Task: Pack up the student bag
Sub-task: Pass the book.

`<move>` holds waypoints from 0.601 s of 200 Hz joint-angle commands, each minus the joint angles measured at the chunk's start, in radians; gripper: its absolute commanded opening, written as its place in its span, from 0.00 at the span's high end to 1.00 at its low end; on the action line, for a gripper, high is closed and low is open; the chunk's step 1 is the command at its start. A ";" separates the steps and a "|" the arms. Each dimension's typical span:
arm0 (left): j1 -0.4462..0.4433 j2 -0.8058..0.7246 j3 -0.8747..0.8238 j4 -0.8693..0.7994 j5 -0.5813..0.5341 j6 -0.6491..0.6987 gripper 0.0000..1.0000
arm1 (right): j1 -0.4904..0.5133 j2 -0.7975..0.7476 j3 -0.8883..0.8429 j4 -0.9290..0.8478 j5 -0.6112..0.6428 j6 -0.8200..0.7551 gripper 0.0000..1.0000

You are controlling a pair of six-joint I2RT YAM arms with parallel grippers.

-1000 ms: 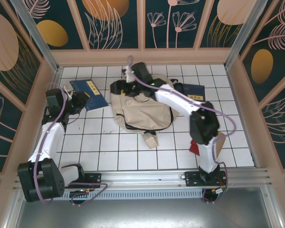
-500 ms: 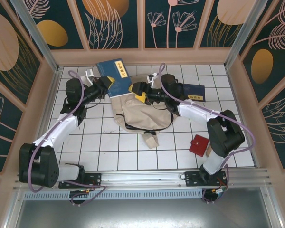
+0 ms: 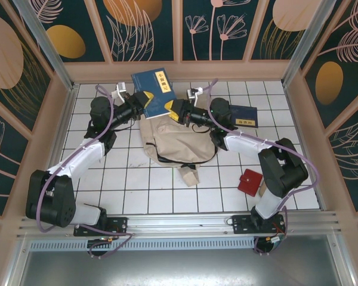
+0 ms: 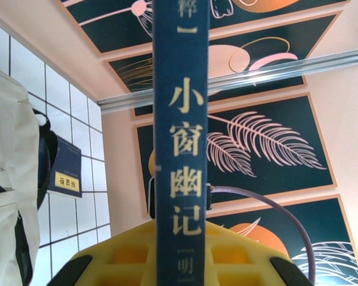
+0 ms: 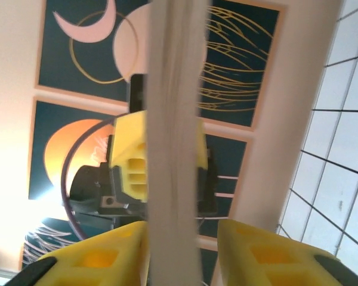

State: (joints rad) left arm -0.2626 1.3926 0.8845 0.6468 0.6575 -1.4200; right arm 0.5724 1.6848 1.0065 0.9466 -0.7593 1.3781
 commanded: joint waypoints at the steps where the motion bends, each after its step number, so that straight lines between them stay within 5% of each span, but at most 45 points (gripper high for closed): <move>1: -0.013 -0.007 0.022 0.092 0.008 -0.020 1.00 | -0.006 -0.004 -0.006 0.141 -0.001 0.072 0.79; 13: -0.013 -0.010 0.022 0.074 0.005 -0.009 0.98 | -0.009 -0.014 -0.015 0.123 0.012 0.060 0.89; 27: -0.012 -0.012 0.023 0.016 -0.010 0.023 0.83 | -0.015 -0.040 -0.032 0.066 0.038 0.026 1.00; 52: -0.012 -0.020 0.063 -0.252 -0.083 0.197 0.44 | -0.043 -0.130 -0.046 -0.209 0.098 -0.156 1.00; 66: -0.012 -0.024 0.082 -0.441 -0.162 0.343 0.30 | -0.075 -0.198 -0.029 -0.434 0.149 -0.308 1.00; 120: -0.154 0.054 0.256 -0.877 -0.427 0.687 0.21 | -0.228 -0.443 -0.043 -1.003 0.358 -0.676 1.00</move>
State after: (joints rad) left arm -0.3199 1.3991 1.0557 0.0311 0.3859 -0.9512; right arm 0.4038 1.3449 0.9646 0.2131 -0.5236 0.9222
